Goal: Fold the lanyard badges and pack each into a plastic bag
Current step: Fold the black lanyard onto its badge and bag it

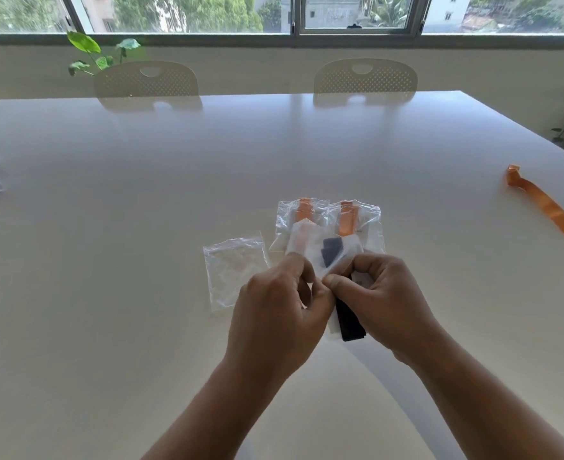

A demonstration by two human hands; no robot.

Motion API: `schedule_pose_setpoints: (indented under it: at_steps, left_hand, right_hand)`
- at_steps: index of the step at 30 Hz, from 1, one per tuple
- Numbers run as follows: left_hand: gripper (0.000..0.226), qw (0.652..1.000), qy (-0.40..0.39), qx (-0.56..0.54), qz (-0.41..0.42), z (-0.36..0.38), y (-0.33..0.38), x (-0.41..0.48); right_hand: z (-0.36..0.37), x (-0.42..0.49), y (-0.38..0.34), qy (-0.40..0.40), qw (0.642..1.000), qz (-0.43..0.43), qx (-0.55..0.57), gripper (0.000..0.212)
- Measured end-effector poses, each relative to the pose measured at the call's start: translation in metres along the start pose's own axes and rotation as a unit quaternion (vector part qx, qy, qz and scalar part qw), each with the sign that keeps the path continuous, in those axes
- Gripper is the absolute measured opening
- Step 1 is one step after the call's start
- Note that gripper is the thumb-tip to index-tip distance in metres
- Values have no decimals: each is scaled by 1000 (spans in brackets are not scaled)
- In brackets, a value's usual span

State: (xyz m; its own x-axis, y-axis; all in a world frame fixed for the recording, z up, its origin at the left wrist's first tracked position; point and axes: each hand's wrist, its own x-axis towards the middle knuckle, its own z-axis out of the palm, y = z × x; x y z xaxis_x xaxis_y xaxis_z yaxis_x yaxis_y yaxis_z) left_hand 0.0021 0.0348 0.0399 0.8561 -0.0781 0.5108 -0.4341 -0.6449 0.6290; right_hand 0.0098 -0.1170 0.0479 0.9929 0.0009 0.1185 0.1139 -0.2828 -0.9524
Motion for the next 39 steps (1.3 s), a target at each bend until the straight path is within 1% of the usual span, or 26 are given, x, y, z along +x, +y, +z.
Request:
schedule_pose_setpoints:
  at_steps: [2, 3, 5, 7, 10, 14, 15, 17, 19, 23, 27, 33, 36, 39]
  left_hand:
    - [7, 999, -33, 14, 37, -6, -3, 5]
    - [6, 997, -52, -5, 54, -9, -5, 7]
    - [9, 994, -81, -51, 58, -13, -9, 11]
    - [5, 993, -81, -76, 31, -16, -15, 14]
    - [11, 990, -86, -114, -19, -16, -19, 14]
    - [10, 984, -104, -140, -33, -13, -15, 12]
    - [10, 983, -105, -145, -37, -13, -14, 11]
    - [10, 980, -102, -157, -60, -13, -13, 11]
    - [11, 982, -80, -153, -70, -12, -11, 10]
    - [21, 997, -10, -71, -37, -3, -1, 3]
    - [23, 999, 13, -43, -10, 0, 2, 0]
    - [21, 999, 22, -24, 10, 2, 3, -2]
    - [17, 998, 6, -61, -3, 2, 1, 1]
    - [11, 993, -35, -108, -23, 0, -2, 3]
  right_hand:
    - [-2, 0, 2, -37, 999, -4, -29, 18]
    - [-2, 0, 3, -52, 998, -6, -40, 20]
    - [0, 0, 5, -70, 996, -8, -51, 23]
    - [3, 0, 6, -75, 996, -5, -50, 20]
    - [4, 1, 8, -65, 996, 0, -55, 17]
    - [4, 2, 8, -30, 997, -8, -69, 28]
    - [4, 2, 8, -20, 998, -9, -66, 28]
    - [3, 3, 8, -7, 998, -15, -57, 24]
    - [3, 2, 7, -6, 998, -27, -55, 22]
    - [7, -1, 7, 13, 994, -61, -85, 23]
    - [5, -1, 6, 37, 991, -82, -98, 23]
    - [3, -1, 3, 39, 986, -96, -129, 22]
    - [1, -1, 3, 38, 988, -82, -129, 21]
    - [0, 0, 3, 61, 986, -73, -138, 18]
